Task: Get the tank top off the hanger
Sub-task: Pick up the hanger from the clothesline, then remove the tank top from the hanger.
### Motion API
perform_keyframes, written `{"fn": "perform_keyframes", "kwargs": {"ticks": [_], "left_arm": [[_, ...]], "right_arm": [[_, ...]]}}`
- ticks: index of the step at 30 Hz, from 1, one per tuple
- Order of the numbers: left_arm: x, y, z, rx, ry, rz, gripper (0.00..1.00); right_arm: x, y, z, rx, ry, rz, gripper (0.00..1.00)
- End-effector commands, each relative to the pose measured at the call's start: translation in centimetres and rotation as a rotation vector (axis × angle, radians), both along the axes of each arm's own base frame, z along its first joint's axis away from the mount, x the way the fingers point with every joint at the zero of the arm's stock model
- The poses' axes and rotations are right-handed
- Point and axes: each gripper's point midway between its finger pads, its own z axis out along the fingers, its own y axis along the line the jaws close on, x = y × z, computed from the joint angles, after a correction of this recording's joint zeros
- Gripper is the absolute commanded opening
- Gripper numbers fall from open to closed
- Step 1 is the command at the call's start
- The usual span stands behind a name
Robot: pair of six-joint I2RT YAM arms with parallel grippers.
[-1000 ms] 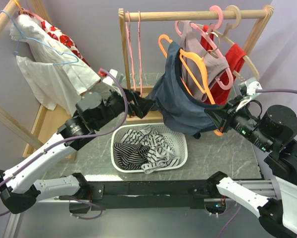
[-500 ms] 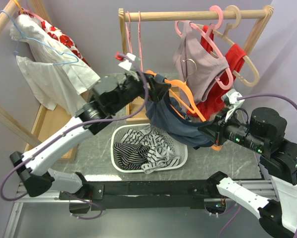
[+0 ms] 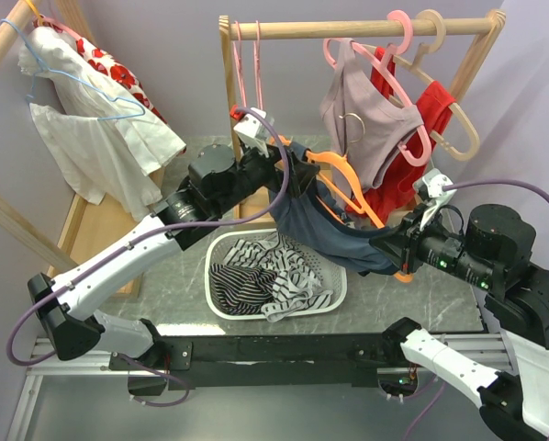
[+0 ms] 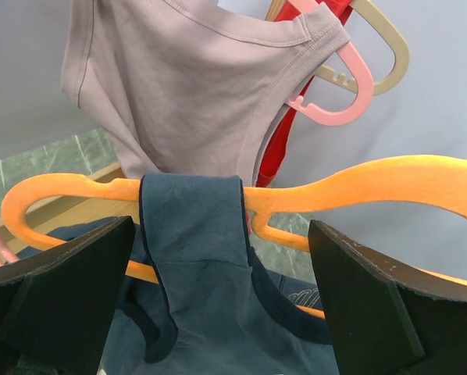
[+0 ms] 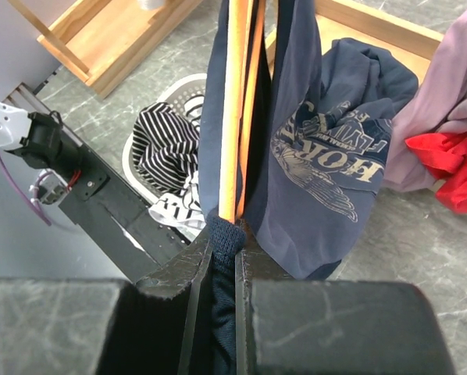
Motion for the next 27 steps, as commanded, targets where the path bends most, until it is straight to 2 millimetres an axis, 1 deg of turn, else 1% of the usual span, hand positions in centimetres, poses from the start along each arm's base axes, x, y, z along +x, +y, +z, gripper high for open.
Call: {"fn": "perform_keyframes", "kwargs": {"ticks": [1, 3, 4, 7, 11, 13, 15, 17, 23, 27], "left_arm": [[-0.7, 1.0, 0.7, -0.021, -0.032, 0.005, 0.99], [-1.3, 1.6, 1.1, -0.039, -0.037, 0.001, 0.99], [-1.6, 2.0, 1.6, -0.064, -0.056, 0.002, 1.00], [-2.1, 2.5, 1.7, -0.073, -0.057, 0.002, 0.99], [-2.6, 2.9, 1.9, -0.090, -0.072, -0.006, 0.99], [-2.9, 2.8, 1.7, -0.092, -0.082, -0.020, 0.99], [-2.6, 2.4, 1.0, -0.064, -0.065, -0.023, 0.99], [-2.3, 1.8, 0.9, -0.050, -0.062, -0.035, 0.99], [-1.9, 0.2, 1.5, -0.044, -0.094, -0.075, 0.99], [-1.3, -0.2, 1.6, -0.042, -0.101, -0.070, 0.95]], "right_arm": [[1.1, -0.2, 3.1, 0.044, -0.126, -0.033, 0.00], [1.6, -0.4, 3.1, 0.039, -0.131, -0.055, 0.00], [1.6, -0.4, 3.1, 0.038, -0.132, -0.058, 0.00], [1.7, -0.1, 3.2, 0.038, -0.135, -0.041, 0.00], [2.0, -0.2, 3.5, 0.042, -0.148, -0.056, 0.00], [2.0, -0.1, 3.5, 0.041, -0.148, -0.053, 0.00], [1.8, 0.2, 3.7, 0.050, -0.148, -0.033, 0.00], [1.5, 0.3, 3.7, 0.051, -0.142, -0.018, 0.00], [1.1, 0.7, 3.2, 0.054, -0.128, 0.011, 0.00], [0.9, 0.7, 3.6, 0.063, -0.143, 0.019, 0.00]]}}
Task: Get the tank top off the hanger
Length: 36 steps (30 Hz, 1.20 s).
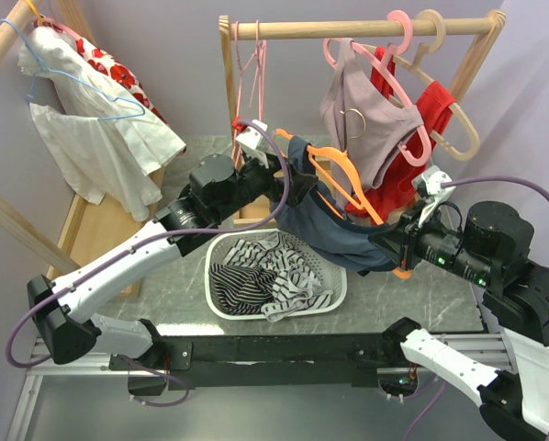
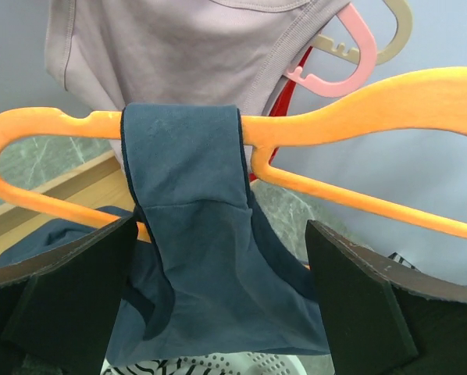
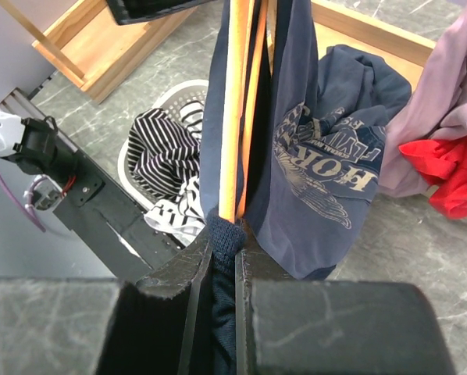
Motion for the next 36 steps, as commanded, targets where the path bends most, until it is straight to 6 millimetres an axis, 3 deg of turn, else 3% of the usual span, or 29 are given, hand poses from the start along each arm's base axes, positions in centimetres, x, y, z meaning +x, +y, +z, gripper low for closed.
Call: {"fn": "perform_keyframes", "kwargs": {"ticks": [1, 4, 9, 11, 13, 19, 26, 31, 36], "left_arm": [[-0.3, -0.3, 3.9, -0.062, -0.097, -0.025, 0.92], [0.2, -0.6, 3.7, -0.053, -0.091, -0.016, 0.74], [0.8, -0.4, 3.9, -0.050, -0.105, 0.016, 0.62], [1.3, -0.4, 3.4, -0.024, -0.096, 0.036, 0.42], [1.7, 0.0, 3.5, -0.023, -0.099, 0.063, 0.30], [3.0, 1.1, 3.9, -0.030, -0.106, 0.128, 0.09], [6.1, 4.1, 4.8, -0.033, -0.087, 0.261, 0.06], [8.7, 6.3, 3.5, 0.007, -0.021, 0.364, 0.03], [10.0, 7.6, 2.3, 0.021, 0.018, 0.415, 0.04]], "right_arm": [[0.1, 0.5, 3.5, 0.070, -0.135, 0.034, 0.00], [0.0, 0.4, 3.6, 0.072, -0.136, 0.029, 0.00], [-0.3, 0.6, 3.3, 0.072, -0.128, 0.047, 0.00], [-0.4, 0.4, 2.9, 0.063, -0.111, 0.037, 0.00], [-0.8, 0.2, 2.4, 0.056, -0.091, 0.039, 0.00], [-2.3, 0.3, 0.6, 0.051, 0.000, 0.072, 0.00], [-3.5, 0.9, -3.5, 0.002, 0.168, 0.124, 0.00], [-4.4, 0.3, -2.8, 0.023, 0.141, 0.117, 0.00], [-4.4, -0.7, -2.2, 0.022, 0.110, 0.068, 0.00]]}}
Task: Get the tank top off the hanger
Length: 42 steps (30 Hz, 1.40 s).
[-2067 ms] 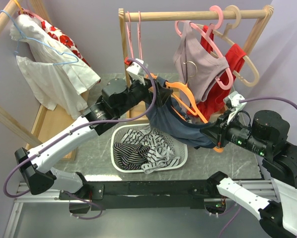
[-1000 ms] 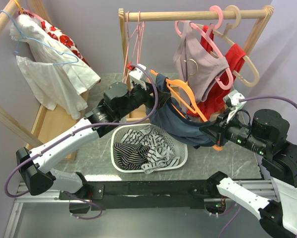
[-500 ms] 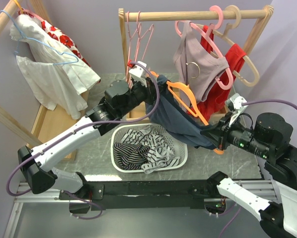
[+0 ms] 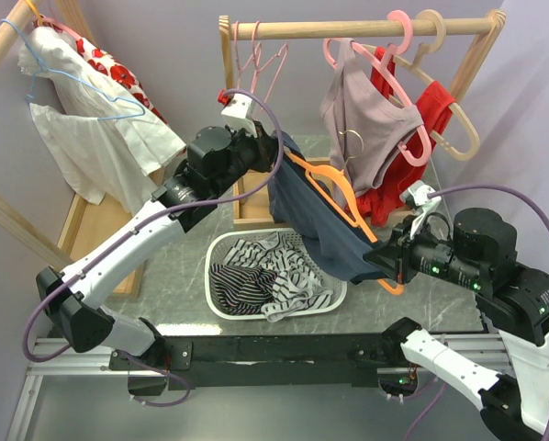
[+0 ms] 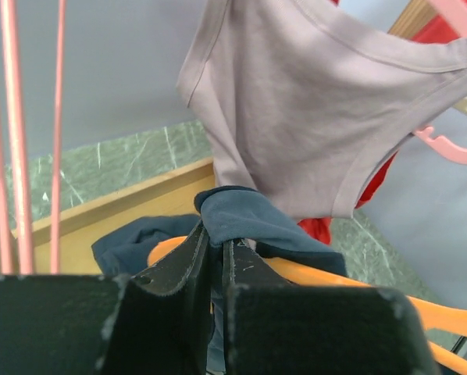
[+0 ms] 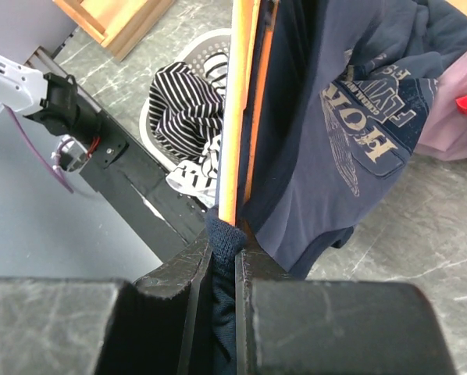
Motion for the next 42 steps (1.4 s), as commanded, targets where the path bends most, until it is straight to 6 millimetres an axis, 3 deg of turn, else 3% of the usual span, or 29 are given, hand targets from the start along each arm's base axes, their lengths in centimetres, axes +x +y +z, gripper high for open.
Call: {"fn": "perform_keyframes", "kwargs": {"ticks": [1, 3, 9, 17, 23, 26, 30, 33, 38, 42], "left_arm": [[2.6, 3.5, 1.6, -0.022, -0.013, 0.165, 0.04], [3.1, 3.8, 0.7, 0.002, 0.022, 0.184, 0.05], [4.3, 4.9, -1.6, 0.033, 0.096, 0.229, 0.06], [6.2, 6.4, -1.6, 0.027, 0.110, 0.261, 0.13], [6.7, 4.7, -0.9, 0.001, 0.101, 0.178, 0.19], [7.5, 4.7, -1.6, 0.021, 0.125, 0.191, 0.21], [6.8, 4.1, -2.6, 0.034, 0.147, 0.147, 0.21], [6.5, 4.0, -3.7, 0.044, 0.179, 0.137, 0.21], [5.2, 3.1, -5.1, 0.052, 0.228, 0.058, 0.16], [3.1, 3.0, -5.3, 0.045, 0.246, -0.006, 0.11]], "right_arm": [[-1.5, -1.4, 1.4, 0.026, -0.035, -0.030, 0.00], [-1.2, -2.3, 2.0, 0.030, -0.074, -0.086, 0.00], [-3.1, -3.0, 3.7, 0.085, -0.143, -0.068, 0.00], [-5.7, -1.7, 3.5, 0.122, -0.113, 0.078, 0.00], [-7.1, -0.7, 2.9, 0.134, -0.071, 0.180, 0.00], [-7.8, -0.5, 3.5, 0.150, -0.093, 0.221, 0.00], [-7.0, -1.4, 4.4, 0.146, -0.155, 0.156, 0.00], [-7.3, -0.9, 4.2, 0.142, -0.149, 0.195, 0.00], [-4.7, -2.1, 4.6, 0.116, -0.196, 0.052, 0.00], [-2.7, -3.6, 6.7, 0.142, -0.296, -0.090, 0.00]]}}
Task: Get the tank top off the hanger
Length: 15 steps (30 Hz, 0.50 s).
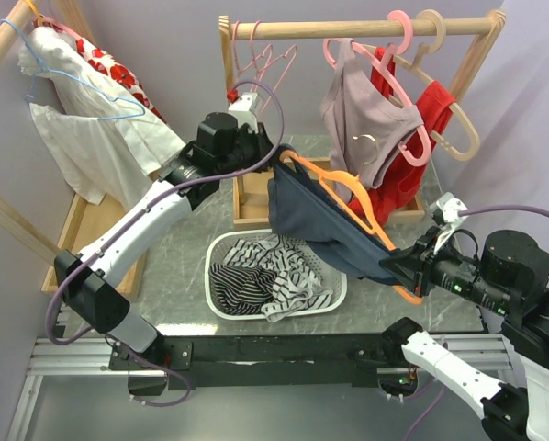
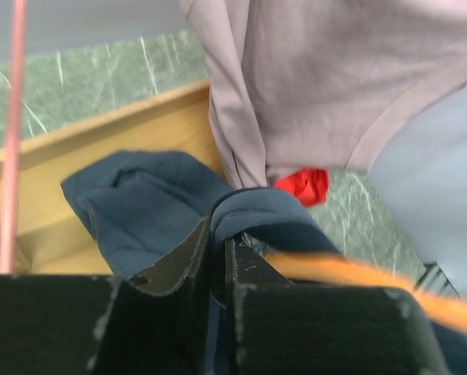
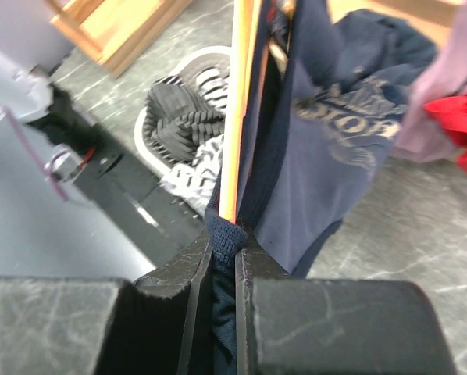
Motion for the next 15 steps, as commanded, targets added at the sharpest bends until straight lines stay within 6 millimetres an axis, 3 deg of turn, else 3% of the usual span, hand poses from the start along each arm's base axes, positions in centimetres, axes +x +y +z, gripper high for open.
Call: {"fn": "perform_keyframes", "kwargs": {"ticks": [1, 5, 9, 15], "left_arm": [[0.3, 3.5, 0.0, 0.019, -0.015, 0.072, 0.11], [-2.0, 3.4, -0.5, 0.017, -0.010, 0.010, 0.12], [-3.8, 2.8, 0.1, -0.003, -0.031, -0.056, 0.15], [-7.9, -1.3, 0.9, 0.025, -0.081, -0.251, 0.18]], "right_arm": [[0.1, -1.9, 5.9, 0.126, -0.242, -0.095, 0.00], [1.7, -1.8, 6.9, 0.163, -0.298, -0.147, 0.00], [3.2, -0.2, 6.6, 0.169, -0.284, -0.115, 0.00], [5.5, 1.3, 6.2, 0.173, -0.264, -0.119, 0.00]]}}
